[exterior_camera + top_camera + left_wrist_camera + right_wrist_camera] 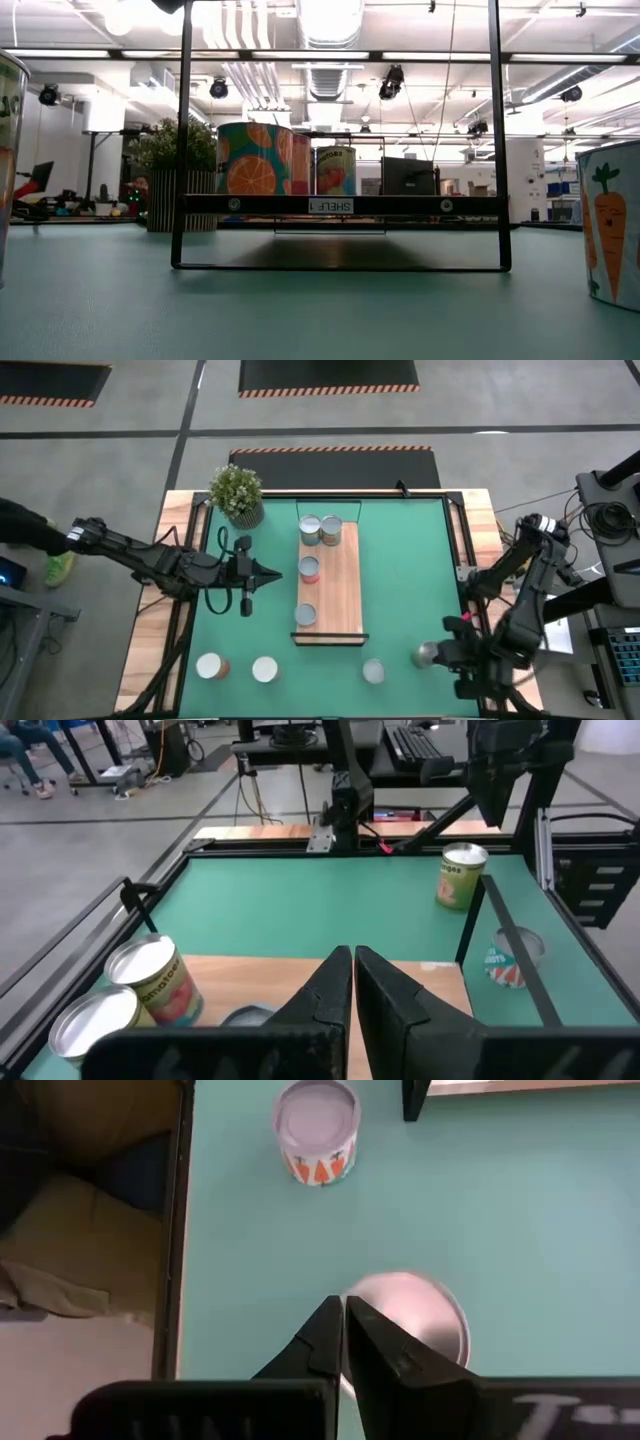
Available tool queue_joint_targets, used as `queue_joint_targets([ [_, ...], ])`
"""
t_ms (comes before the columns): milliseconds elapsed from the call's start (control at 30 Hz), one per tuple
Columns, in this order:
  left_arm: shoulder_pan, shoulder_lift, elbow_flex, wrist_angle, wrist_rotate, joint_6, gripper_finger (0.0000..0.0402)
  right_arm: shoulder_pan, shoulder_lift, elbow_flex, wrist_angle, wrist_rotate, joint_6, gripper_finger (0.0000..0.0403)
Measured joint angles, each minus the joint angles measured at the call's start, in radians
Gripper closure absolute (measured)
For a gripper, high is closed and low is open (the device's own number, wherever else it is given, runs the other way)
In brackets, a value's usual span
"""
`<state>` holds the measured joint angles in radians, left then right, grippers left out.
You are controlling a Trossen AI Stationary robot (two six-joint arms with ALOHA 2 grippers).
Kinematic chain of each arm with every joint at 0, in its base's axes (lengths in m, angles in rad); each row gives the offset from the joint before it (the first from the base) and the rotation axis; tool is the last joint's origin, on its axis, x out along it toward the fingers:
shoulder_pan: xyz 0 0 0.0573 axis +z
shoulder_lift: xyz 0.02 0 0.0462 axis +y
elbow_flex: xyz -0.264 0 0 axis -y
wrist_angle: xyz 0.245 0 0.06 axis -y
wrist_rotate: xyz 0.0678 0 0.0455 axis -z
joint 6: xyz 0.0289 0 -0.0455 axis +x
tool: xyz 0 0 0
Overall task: Pick and place cans onto a shelf
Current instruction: Put the canned oranges on the shelf
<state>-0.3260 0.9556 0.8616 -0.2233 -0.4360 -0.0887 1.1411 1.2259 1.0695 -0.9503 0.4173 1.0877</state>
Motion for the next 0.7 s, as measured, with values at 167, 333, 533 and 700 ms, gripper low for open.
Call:
queue_joint_targets([
  [167, 0.0, 0.007, 0.0, 0.017, 0.0, 0.0, 0.0402, 0.092, 0.001, -0.061, 0.002, 0.136, 0.051, 0.0394],
  [333, 0.0, 0.005, 0.0, 0.05, -0.001, 0.0, 0.0402, 0.09, 0.001, -0.089, -0.002, 0.123, 0.095, 0.0394],
  [533, 0.0, 0.005, 0.002, 0.061, -0.002, 0.0, 0.0402, 0.089, -0.002, -0.08, -0.024, 0.16, 0.162, 0.0377],
  [700, 0.0, 0.005, 0.005, 0.063, -0.024, 0.0, 0.0402, 0.089, -0.002, -0.072, -0.051, 0.161, 0.272, 0.0325],
])
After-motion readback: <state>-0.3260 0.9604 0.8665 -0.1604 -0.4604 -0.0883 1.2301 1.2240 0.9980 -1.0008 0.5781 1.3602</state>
